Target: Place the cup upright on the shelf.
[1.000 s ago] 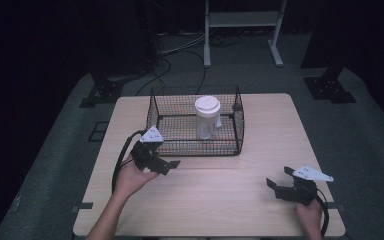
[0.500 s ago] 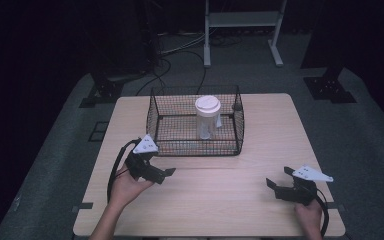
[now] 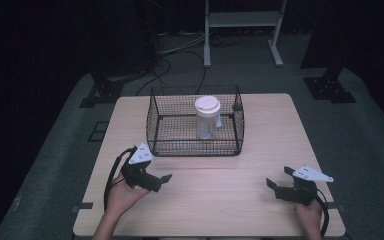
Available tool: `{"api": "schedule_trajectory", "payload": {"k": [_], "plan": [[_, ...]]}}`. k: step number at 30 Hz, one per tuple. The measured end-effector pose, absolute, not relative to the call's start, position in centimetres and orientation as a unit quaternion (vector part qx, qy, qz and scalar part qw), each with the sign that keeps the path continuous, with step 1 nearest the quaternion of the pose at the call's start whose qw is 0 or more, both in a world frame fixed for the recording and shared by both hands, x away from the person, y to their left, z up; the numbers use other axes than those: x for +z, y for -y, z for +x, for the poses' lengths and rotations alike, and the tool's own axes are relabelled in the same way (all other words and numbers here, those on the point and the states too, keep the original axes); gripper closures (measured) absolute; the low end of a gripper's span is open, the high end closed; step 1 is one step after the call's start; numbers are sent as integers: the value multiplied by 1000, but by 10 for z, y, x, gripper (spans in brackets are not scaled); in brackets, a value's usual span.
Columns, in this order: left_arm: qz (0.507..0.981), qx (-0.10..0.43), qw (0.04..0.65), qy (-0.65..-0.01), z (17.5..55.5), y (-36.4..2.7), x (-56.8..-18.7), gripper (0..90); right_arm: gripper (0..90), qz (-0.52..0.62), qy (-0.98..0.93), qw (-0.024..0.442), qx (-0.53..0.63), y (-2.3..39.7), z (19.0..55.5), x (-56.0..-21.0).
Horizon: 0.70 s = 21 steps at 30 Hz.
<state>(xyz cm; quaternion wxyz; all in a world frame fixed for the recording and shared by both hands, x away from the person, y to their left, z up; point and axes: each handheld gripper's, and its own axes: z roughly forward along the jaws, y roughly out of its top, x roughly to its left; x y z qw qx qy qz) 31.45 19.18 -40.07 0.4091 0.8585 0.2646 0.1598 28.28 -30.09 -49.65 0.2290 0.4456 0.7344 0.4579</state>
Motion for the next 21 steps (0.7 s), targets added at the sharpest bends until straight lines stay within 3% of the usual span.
{"api": "schedule_trajectory", "payload": {"k": [21], "plan": [[836, 202, 414, -300, 287, -219, -451, 9, 129, 462, -716, 228, 470, 308, 283, -496]]}}
